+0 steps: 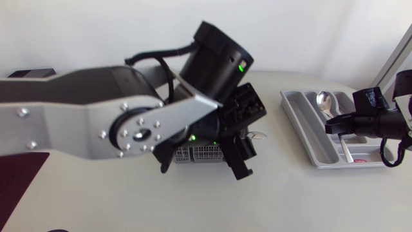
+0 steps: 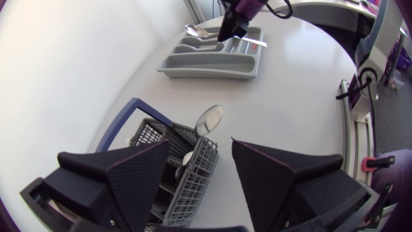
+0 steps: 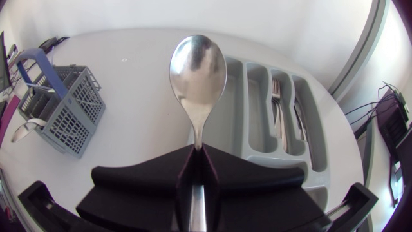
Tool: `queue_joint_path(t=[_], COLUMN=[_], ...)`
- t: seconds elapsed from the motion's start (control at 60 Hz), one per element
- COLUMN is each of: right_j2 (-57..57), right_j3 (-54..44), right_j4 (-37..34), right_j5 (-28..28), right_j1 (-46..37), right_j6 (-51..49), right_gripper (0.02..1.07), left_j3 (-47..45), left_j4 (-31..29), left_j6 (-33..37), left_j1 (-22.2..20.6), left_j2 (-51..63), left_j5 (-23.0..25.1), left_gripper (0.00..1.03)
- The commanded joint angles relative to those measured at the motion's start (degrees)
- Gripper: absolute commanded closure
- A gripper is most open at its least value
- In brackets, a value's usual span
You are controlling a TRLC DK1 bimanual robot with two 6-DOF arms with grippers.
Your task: Sort the cutlery from the basket into the organizer compartments.
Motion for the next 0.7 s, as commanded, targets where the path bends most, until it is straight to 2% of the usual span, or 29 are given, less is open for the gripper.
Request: queue_joint_path(t=[0.0, 0.333, 0.683], right_j2=[3.8, 14.7, 24.5], right_j3=[2.8, 10.5, 20.7], right_j4=[0.8, 1.1, -0.1], right_j5=[-0.9, -0.7, 1.5], right_j1=[-1.1, -2.2, -2.4], right_j6=[-0.5, 1.2, 3.6], right_gripper=[0.97, 0.97, 0.97], left_j3=[-3.6, -5.7, -4.9], left_j4=[3.8, 13.9, 19.0], left_j6=[4.5, 9.8, 11.5], left_j1=[-2.1, -4.2, -3.8], left_j2=[1.6, 7.0, 10.7], left_j5=[-2.9, -8.7, -10.0], left_gripper=[0.36, 0.36, 0.35])
